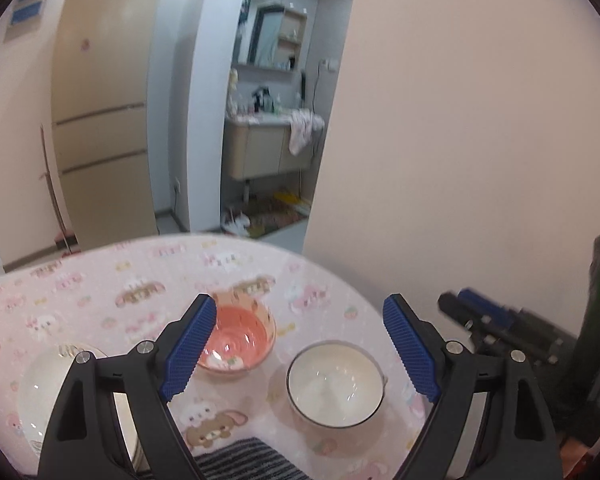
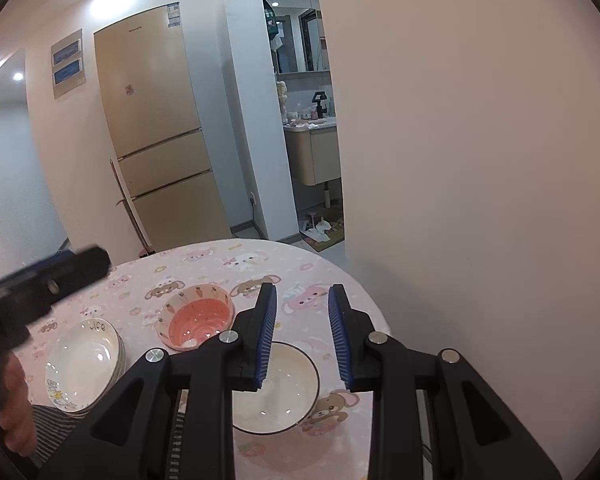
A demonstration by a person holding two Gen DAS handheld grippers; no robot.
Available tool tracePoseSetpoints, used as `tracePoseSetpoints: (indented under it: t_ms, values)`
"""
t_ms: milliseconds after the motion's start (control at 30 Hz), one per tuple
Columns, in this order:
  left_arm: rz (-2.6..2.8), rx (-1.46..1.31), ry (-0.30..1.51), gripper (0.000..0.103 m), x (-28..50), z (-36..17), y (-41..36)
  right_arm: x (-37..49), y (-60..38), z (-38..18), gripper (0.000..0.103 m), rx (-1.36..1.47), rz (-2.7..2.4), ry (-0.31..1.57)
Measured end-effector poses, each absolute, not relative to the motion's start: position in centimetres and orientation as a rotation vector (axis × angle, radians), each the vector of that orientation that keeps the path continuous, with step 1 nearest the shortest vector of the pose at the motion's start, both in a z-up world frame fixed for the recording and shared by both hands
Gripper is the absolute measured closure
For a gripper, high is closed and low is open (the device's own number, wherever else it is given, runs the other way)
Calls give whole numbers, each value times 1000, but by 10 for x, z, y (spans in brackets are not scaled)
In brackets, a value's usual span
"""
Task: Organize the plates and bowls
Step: 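Raise the right gripper and move it to the white bowl, then close the right gripper on the white bowl rim and lift it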
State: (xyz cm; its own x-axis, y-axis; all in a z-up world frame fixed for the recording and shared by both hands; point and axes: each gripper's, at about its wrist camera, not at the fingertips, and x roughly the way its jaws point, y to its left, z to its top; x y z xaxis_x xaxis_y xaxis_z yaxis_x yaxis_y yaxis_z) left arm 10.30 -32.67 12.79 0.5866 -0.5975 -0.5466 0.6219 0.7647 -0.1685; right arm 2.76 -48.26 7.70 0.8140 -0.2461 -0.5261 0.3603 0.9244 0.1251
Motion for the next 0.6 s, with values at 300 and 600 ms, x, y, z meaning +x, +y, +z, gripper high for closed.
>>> tracePoseSetpoints:
  t_ms: [300, 600]
  values:
    - [-727, 18, 844, 16, 136, 71, -350, 45, -505, 36, 72, 291, -363, 617]
    - [-718, 113, 982, 29, 149, 13, -372, 72, -508, -18, 72, 320, -322, 765]
